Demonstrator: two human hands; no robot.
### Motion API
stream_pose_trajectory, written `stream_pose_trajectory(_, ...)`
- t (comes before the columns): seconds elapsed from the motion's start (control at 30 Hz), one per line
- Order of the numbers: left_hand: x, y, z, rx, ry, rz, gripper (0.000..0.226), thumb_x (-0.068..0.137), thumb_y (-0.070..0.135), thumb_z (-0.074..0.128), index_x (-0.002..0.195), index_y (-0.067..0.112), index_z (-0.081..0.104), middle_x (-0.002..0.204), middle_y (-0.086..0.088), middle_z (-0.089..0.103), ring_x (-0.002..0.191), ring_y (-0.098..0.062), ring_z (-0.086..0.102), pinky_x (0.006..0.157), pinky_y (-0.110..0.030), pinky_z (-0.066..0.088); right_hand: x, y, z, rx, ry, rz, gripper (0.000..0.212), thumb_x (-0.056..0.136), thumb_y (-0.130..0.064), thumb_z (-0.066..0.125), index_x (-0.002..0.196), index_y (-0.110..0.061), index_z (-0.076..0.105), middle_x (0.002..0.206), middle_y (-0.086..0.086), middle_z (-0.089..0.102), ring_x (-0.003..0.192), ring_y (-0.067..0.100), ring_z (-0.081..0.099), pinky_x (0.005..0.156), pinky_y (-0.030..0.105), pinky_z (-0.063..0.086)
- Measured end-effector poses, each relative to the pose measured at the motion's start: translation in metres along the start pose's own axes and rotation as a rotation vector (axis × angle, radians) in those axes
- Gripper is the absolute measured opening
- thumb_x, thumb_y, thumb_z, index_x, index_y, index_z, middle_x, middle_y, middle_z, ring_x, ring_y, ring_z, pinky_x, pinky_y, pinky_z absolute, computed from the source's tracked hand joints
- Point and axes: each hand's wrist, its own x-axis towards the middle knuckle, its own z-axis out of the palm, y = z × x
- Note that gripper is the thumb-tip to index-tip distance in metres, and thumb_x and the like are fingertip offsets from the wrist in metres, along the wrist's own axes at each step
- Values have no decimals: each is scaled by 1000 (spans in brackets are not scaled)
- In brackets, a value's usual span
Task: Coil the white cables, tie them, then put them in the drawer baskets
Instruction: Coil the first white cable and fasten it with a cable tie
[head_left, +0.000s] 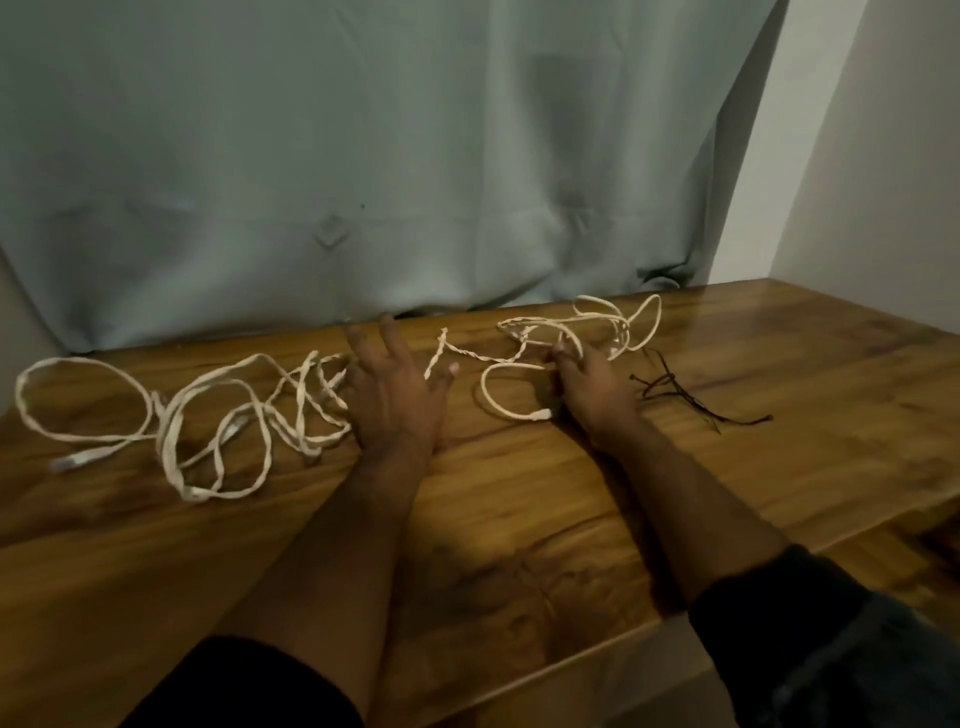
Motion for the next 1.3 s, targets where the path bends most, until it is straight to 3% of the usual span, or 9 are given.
stream_pose_trajectory(0.3,-12,20,-7,54,-33,524,80,86,28,71,156,24,33,167,-6,26,144,-32,36,107,-49,36,-15,-6,7,-205,-276,-516,22,88,3,62,91,-18,65,87,-5,71,85,16,68,80,39,55)
stream_pose_trajectory(0.47,-10,14,-9,-224,-206,572,80,94,33,68,160,37,25,168,5,23,148,-25,27,108,-47,28,-32,-7,2,34,-471,-407,43,102,-47,51,69,-26,67,56,0,67,44,33,52,45,36,44)
stream_pose_trajectory(0.6,-19,32,-17,-269,-172,822,56,89,26,60,143,37,54,153,5,48,138,-22,40,101,-43,31,-31,-7,-1,91,-441,-334,64,105,-55,30,61,-21,61,58,8,63,54,20,59,57,30,47)
stream_pose_trajectory(0.7,-21,44,-32,-267,45,922,38,83,19,66,121,22,67,123,2,67,117,-23,55,91,-42,38,-35,-8,-2,109,-548,-332,47,100,-54,51,63,-28,64,65,0,65,64,15,62,68,29,49)
stream_pose_trajectory(0.8,-24,50,-48,-585,206,714,17,93,9,57,107,15,66,102,0,70,97,-20,62,80,-39,48,-42,-8,-5,129,-581,-170,37,95,-39,69,65,-18,65,69,8,65,69,21,60,70,32,46)
stream_pose_trajectory(0.93,-20,59,-67,-1326,4,88,38,112,35,33,105,8,59,74,-10,74,67,-25,74,62,-38,60,-59,-17,-13,429,-690,1,33,93,-39,71,71,-15,68,83,14,71,90,36,67,89,48,56)
stream_pose_trajectory(1.1,-16,45,-61,-1359,-152,-274,30,111,23,41,96,7,62,46,-2,55,37,-14,61,40,-29,49,-72,-29,-41,1103,-598,173,29,97,-30,51,75,-17,64,63,2,60,69,19,63,88,39,51)
stream_pose_trajectory(1.2,-26,37,-47,-1014,-153,58,15,95,6,55,97,15,67,60,3,68,46,-15,63,49,-31,51,-68,-20,-50,1214,-258,272,25,95,-36,55,77,-19,56,58,-3,45,52,11,50,56,27,53)
stream_pose_trajectory(1.3,-47,45,-42,-666,-186,618,21,100,24,55,112,14,69,98,-6,76,94,-24,71,82,-38,54,-73,-9,-45,883,-46,260,42,105,-48,45,72,-22,46,56,-2,34,46,13,32,41,25,34)
